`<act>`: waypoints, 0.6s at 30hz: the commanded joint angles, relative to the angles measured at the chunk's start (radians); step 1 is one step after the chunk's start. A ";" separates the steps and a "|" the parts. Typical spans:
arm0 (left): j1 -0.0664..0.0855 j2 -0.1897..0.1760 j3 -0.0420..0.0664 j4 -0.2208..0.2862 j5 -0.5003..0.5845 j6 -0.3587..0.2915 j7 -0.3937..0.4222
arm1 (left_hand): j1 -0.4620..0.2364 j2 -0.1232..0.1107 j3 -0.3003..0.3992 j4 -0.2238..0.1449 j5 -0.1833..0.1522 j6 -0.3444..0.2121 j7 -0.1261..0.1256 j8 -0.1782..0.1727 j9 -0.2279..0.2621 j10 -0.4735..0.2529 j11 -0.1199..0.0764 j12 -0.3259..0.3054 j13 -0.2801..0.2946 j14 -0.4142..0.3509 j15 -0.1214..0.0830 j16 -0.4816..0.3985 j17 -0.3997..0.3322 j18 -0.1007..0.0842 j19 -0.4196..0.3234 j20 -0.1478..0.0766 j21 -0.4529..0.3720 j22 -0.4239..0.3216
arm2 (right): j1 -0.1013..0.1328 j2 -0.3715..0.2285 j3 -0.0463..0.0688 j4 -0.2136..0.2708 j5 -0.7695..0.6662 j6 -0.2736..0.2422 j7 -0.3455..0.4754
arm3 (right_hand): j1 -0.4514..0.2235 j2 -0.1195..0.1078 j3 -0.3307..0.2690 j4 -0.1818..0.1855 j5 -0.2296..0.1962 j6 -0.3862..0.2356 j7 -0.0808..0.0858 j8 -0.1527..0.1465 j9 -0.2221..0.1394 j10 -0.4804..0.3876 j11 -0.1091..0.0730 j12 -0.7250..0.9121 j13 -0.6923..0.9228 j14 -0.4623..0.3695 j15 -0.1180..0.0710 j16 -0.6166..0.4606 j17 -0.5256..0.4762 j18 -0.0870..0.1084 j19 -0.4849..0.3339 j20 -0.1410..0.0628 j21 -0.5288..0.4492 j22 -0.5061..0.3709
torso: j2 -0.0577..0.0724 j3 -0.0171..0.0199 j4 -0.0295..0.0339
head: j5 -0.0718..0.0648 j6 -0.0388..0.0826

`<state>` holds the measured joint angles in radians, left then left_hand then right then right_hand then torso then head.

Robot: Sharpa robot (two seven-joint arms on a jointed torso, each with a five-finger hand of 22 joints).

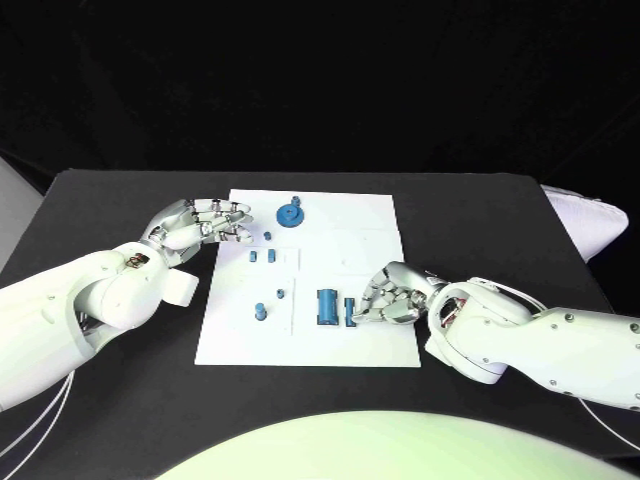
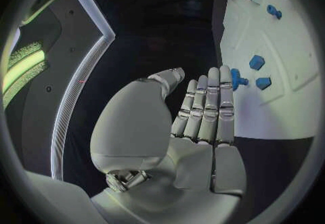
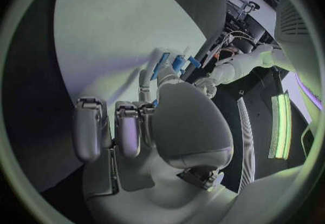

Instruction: Assemble the parts on the task board

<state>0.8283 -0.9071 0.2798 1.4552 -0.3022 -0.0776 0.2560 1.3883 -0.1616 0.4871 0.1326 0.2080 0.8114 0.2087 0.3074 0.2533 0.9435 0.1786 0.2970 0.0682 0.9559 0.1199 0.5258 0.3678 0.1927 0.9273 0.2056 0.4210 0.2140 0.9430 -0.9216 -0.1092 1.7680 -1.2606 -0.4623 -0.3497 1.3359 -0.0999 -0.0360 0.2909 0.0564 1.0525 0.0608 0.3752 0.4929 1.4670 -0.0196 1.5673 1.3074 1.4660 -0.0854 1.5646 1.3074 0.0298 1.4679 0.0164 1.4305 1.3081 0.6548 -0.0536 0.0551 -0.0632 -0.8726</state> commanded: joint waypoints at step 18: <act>0.000 0.025 0.001 -0.011 0.043 -0.065 0.082 | 0.008 0.010 0.004 0.001 0.003 -0.004 0.032 0.010 -0.001 0.001 -0.003 0.009 0.000 -0.003 -0.005 -0.004 0.004 -0.012 0.005 0.005 -0.005 -0.003 | 0.059 0.020 0.007 -0.180 0.627 -0.173 0.588 | 0.049 0.036 -0.018 -0.009 0.073 -0.102 0.053 -0.079 -0.024 -0.054 0.052 -0.304 0.132 0.037 0.045 -0.158 0.051 0.078 -0.021 0.043 -0.543 0.074 | -0.036 -0.0097 -0.0150 | 0.014 0.008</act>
<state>0.8272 -0.8867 0.2796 1.4471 -0.2834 -0.1038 0.2898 1.3924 -0.1575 0.4871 0.1326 0.2080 0.8114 0.2087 0.3113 0.2533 0.9436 0.1786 0.3013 0.0682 0.9559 0.1199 0.5257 0.3704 0.1927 0.9273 0.2056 0.4210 0.2119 0.9961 -0.9067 -0.1041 1.6099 -0.8360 -0.6293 0.0727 1.3718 -0.0736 -0.0510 0.2841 0.1249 0.9564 0.1153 0.2992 0.4696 1.4245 0.0326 1.2995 1.3225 1.4648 -0.0443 1.4165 1.3073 0.1000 1.4484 0.0593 0.9186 1.3078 0.6308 -0.0616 0.0449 -0.0550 -0.8712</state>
